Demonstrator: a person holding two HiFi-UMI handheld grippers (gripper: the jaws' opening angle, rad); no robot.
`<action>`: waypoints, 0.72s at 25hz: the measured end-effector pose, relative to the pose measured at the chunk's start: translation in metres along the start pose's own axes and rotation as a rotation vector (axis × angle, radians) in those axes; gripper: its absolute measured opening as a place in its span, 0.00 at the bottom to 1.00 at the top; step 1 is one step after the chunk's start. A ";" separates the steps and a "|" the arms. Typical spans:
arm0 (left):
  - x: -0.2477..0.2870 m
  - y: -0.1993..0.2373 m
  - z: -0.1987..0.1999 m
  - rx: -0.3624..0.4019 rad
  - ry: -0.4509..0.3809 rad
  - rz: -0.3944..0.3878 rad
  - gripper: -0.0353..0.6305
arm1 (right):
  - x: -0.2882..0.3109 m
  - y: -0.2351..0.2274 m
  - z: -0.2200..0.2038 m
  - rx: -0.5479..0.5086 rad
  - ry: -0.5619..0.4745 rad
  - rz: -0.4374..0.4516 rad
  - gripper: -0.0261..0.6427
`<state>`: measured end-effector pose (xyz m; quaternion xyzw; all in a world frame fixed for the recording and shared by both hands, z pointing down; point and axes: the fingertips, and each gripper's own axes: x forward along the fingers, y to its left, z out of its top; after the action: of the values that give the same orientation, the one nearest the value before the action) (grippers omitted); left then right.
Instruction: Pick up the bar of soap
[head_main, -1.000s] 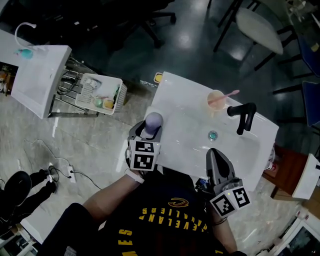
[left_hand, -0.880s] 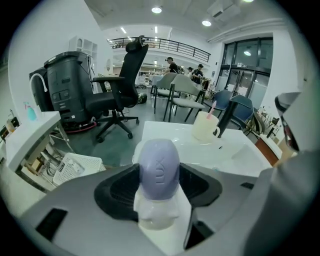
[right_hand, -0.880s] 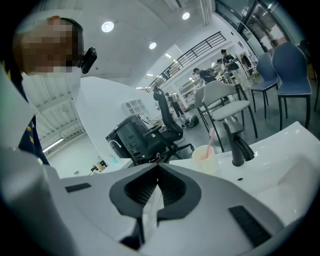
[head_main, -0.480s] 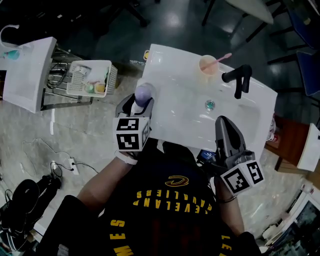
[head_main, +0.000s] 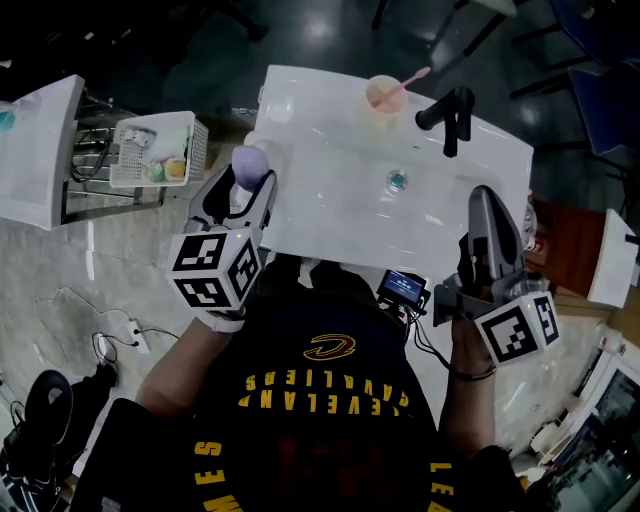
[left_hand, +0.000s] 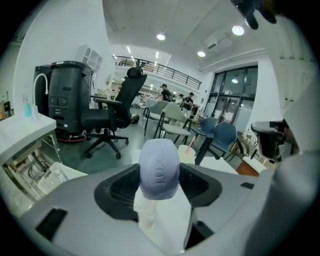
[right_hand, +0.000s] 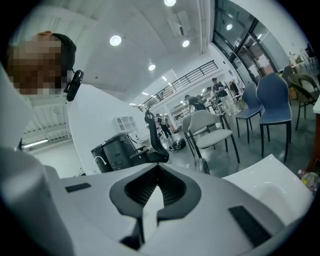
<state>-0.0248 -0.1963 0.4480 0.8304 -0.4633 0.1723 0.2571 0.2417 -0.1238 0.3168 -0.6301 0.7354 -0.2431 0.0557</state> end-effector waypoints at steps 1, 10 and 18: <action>-0.005 -0.003 0.006 0.001 -0.020 -0.012 0.45 | -0.003 -0.003 0.006 -0.009 -0.011 -0.004 0.05; -0.047 -0.049 0.078 -0.092 -0.222 -0.254 0.45 | 0.000 -0.004 0.019 0.009 -0.015 0.019 0.05; -0.090 -0.117 0.116 -0.218 -0.367 -0.638 0.45 | 0.000 0.027 0.019 0.014 -0.055 0.126 0.05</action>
<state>0.0350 -0.1521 0.2763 0.9178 -0.2354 -0.1180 0.2973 0.2248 -0.1267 0.2888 -0.5886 0.7700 -0.2270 0.0957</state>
